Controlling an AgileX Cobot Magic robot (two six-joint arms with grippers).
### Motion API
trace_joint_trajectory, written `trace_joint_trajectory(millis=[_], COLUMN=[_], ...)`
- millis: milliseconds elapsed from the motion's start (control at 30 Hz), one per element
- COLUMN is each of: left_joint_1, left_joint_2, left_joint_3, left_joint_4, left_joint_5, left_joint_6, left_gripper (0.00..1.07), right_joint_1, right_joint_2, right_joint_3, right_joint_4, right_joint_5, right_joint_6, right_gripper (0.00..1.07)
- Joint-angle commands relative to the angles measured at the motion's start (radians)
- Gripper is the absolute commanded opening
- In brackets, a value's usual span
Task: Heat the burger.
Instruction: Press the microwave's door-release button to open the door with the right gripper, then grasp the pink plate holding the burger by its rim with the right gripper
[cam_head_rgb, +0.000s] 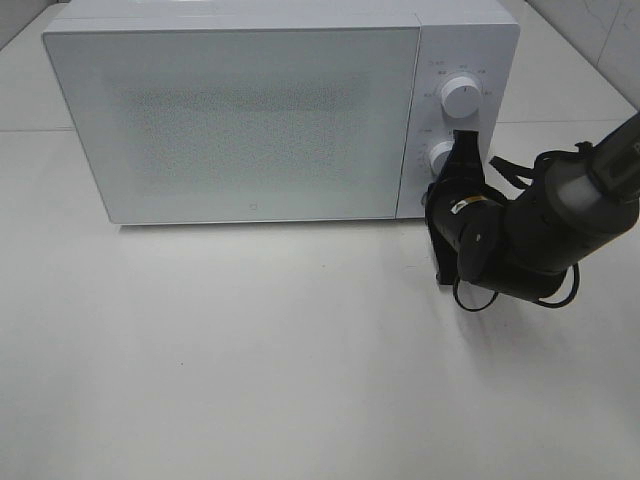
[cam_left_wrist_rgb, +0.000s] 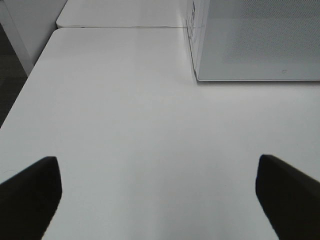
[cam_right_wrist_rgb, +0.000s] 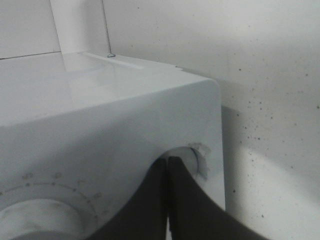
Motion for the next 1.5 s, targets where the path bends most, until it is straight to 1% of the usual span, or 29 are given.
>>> trace_joint_trajectory(millis=[33, 367, 500, 533, 633, 700, 900, 967, 1033, 1067, 1100, 1167, 1267, 1333, 1400, 1500], left_joint_1=[0.002, 0.002, 0.002, 0.002, 0.002, 0.002, 0.002, 0.002, 0.002, 0.002, 0.002, 0.002, 0.002, 0.002, 0.002, 0.002], left_joint_2=[-0.021, -0.021, -0.021, -0.021, -0.021, -0.021, -0.021, -0.021, -0.021, -0.021, -0.021, -0.021, -0.021, -0.021, -0.021, -0.021], left_joint_3=[0.002, 0.002, 0.002, 0.002, 0.002, 0.002, 0.002, 0.002, 0.002, 0.002, 0.002, 0.002, 0.002, 0.002, 0.002, 0.002], left_joint_4=[-0.003, -0.003, -0.003, -0.003, -0.003, -0.003, -0.003, -0.003, -0.003, -0.003, -0.003, -0.003, -0.003, -0.003, -0.003, -0.003], left_joint_5=[-0.003, -0.003, -0.003, -0.003, -0.003, -0.003, -0.003, -0.003, -0.003, -0.003, -0.003, -0.003, -0.003, -0.003, -0.003, -0.003], left_joint_6=[0.000, 0.000, 0.000, 0.000, 0.000, 0.000, 0.000, 0.000, 0.000, 0.000, 0.000, 0.000, 0.000, 0.000, 0.000, 0.000], left_gripper=[0.98, 0.98, 0.98, 0.98, 0.98, 0.98, 0.98, 0.98, 0.98, 0.98, 0.98, 0.98, 0.98, 0.98, 0.98, 0.98], right_joint_1=[-0.044, -0.061, -0.058, -0.039, -0.033, -0.007, 0.022, 0.053, 0.062, 0.071, 0.071, 0.084, 0.085, 0.098, 0.108, 0.117], right_joint_2=[-0.036, -0.035, -0.036, -0.040, -0.047, -0.061, -0.061, -0.065, -0.069, -0.083, -0.083, -0.108, -0.117, -0.154, -0.163, -0.207], right_joint_3=[-0.101, -0.113, -0.111, -0.103, -0.094, -0.051, -0.026, -0.003, 0.008, 0.030, 0.030, 0.064, 0.075, 0.110, 0.120, 0.166], right_joint_4=[-0.044, -0.056, -0.056, -0.037, -0.023, 0.012, 0.016, 0.028, 0.032, 0.035, 0.035, 0.031, 0.029, -0.004, -0.006, -0.010], right_joint_5=[-0.367, -0.386, -0.360, -0.332, -0.322, -0.275, -0.226, -0.179, -0.165, -0.146, -0.146, -0.120, -0.103, 0.004, 0.028, 0.083], right_joint_6=[-0.033, -0.036, -0.035, -0.026, -0.021, -0.017, -0.012, -0.008, -0.009, -0.009, -0.009, -0.010, -0.012, -0.014, -0.016, -0.037], right_gripper=[0.00, 0.00, 0.00, 0.00, 0.00, 0.00, 0.00, 0.00, 0.00, 0.00, 0.00, 0.00, 0.00, 0.00, 0.00, 0.00])
